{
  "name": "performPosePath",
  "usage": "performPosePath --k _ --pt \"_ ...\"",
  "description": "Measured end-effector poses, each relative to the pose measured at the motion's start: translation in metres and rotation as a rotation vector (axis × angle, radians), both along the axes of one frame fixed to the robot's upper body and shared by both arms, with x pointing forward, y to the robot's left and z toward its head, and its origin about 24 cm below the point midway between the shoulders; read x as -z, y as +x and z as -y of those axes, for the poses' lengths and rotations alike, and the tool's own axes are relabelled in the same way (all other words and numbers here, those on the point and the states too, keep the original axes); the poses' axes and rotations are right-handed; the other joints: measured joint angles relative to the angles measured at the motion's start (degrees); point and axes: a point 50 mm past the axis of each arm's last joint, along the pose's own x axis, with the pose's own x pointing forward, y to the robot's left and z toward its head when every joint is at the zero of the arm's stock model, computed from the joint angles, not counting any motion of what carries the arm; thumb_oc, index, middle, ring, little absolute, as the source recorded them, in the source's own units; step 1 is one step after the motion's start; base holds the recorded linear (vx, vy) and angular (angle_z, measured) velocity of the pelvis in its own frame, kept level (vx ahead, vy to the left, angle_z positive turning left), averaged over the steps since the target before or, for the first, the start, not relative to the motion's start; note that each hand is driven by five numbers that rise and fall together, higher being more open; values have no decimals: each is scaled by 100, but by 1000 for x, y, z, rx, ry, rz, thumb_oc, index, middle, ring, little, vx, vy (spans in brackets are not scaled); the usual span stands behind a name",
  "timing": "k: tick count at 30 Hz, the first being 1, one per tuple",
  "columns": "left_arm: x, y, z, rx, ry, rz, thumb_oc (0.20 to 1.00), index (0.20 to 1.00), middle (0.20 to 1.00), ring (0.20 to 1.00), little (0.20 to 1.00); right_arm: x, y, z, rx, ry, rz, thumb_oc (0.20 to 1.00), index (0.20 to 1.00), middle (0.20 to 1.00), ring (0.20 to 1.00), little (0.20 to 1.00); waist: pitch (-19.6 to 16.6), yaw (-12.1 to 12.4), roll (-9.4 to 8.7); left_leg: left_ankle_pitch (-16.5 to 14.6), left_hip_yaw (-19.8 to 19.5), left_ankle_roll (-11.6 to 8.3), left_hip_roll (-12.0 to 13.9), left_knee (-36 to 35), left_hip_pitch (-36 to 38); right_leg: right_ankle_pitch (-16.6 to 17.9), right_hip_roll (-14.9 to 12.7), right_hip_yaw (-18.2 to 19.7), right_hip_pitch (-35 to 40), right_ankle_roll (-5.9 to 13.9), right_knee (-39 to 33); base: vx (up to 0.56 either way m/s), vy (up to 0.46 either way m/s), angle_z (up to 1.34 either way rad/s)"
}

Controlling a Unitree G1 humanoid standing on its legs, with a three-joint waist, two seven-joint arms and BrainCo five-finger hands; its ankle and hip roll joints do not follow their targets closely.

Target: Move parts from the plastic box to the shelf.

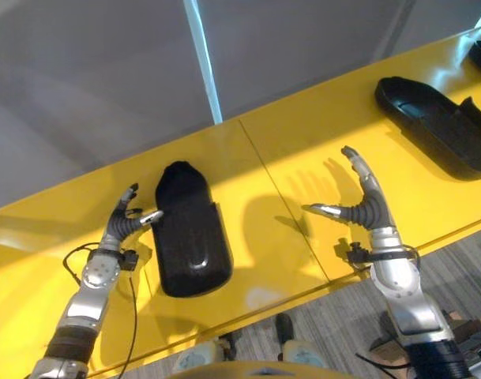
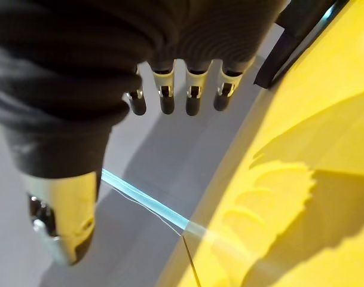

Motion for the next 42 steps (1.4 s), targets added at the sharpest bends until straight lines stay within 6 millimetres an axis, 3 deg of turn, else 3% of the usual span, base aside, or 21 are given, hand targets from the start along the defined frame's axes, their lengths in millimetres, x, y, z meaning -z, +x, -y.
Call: performPosePath --k 9,15,20,28,30,32,33,34,35,36,38,39,41,42 --pt "-9 -4 -16 -211 -8 117 1000 1000 1000 1000 1000 3 -2 1 9 2 -10 1000 1000 1000 1000 1000 -12 15 -71 8 -19 13 4 2 99 1 2 -28 117 -2 10 -1 -3 1" --pt "-56 -5 -8 -203 -86 398 1000 1000 1000 1000 1000 2 -3 0 2 5 2 1000 1000 1000 1000 1000 -58 31 -246 -5 -20 23 3 1 175 -17 1 -28 196 19 12 0 0 0" --pt "-102 -18 14 -44 -201 641 1000 1000 1000 1000 1000 -9 -6 -7 -46 11 63 1000 1000 1000 1000 1000 -76 56 -309 -8 -25 32 -8 1 203 -16 -7 -25 222 19 16 0 0 0" --pt "-99 -20 15 -11 -198 628 1000 1000 1000 1000 1000 -24 -4 -13 -103 43 131 1000 1000 1000 1000 1000 -76 219 -317 -37 -30 0 64 160 75 -78 45 -1 96 -21 139 -53 -141 -2" --pt "-100 -20 14 -14 -198 632 1000 1000 1000 1000 1000 -30 -2 -20 -154 57 154 1000 1000 1000 1000 1000 -57 355 -369 -2 -146 24 88 487 -243 -187 117 26 -214 -43 446 -304 -229 7" --pt "-102 -17 15 -8 -212 634 1000 1000 1000 1000 1000 -32 0 -22 -194 41 138 1000 1000 1000 1000 1000 43 452 -512 276 -687 -273 45 715 -650 -235 36 -147 -532 -215 755 -187 -125 39" --pt "-102 -17 15 -7 -213 634 1000 1000 1000 1000 1000 -31 0 -21 -198 42 126 1000 1000 1000 1000 1000 58 477 -540 339 -894 -262 10 758 -740 -305 -25 -154 -666 -199 924 -147 6 57" --pt "-100 -19 13 -13 -211 629 1000 1000 1000 1000 1000 -28 0 -21 -200 55 109 1000 1000 1000 1000 1000 104 494 -612 476 -1169 -475 -27 712 -748 -399 -110 -295 -712 -340 1025 -148 6 42" --pt "-100 -20 11 -17 -203 625 1000 1000 1000 1000 1000 -28 0 -21 -206 53 105 1000 1000 1000 1000 1000 147 529 -688 342 -1172 -533 -62 824 -750 -377 -228 -372 -769 -478 1086 -206 101 26" --pt "-97 -23 8 -13 -192 606 1000 1000 1000 1000 1000 -29 0 -21 -213 53 99 1000 1000 1000 1000 1000 220 582 -813 -375 -916 -337 -99 1780 -822 -348 -375 -312 -712 -483 1073 -120 81 8" --pt "-97 -23 7 6 -192 598 1000 1000 1000 1000 1000 -27 -2 -19 -216 69 80 1000 1000 1000 1000 1000 249 447 -858 -1058 -943 -525 -62 3016 -670 -276 -448 -329 -596 -476 1082 -128 93 7" --pt "-97 -23 8 12 -191 597 1000 1000 1000 1000 1000 -25 -3 -18 -216 77 68 1000 1000 1000 1000 1000 248 432 -867 -1199 -966 -539 19 3272 -472 -286 -450 -298 -574 -449 1122 -169 187 1" --pt "-99 -18 10 27 -193 605 1000 1000 1000 1000 1000 -19 -5 -15 -207 95 38 1000 1000 1000 1000 1000 238 178 -835 -1395 -1048 -785 81 3450 -12 -260 -449 -299 -616 -364 1224 -176 207 7" --pt "-103 -5 16 53 -199 609 1000 1000 1000 1000 1000 -15 -8 -12 -205 118 12 1000 1000 1000 1000 1000 211 62 -773 -1468 -1154 -828 189 3377 413 -257 -439 -236 -715 -322 1371 -247 255 11"
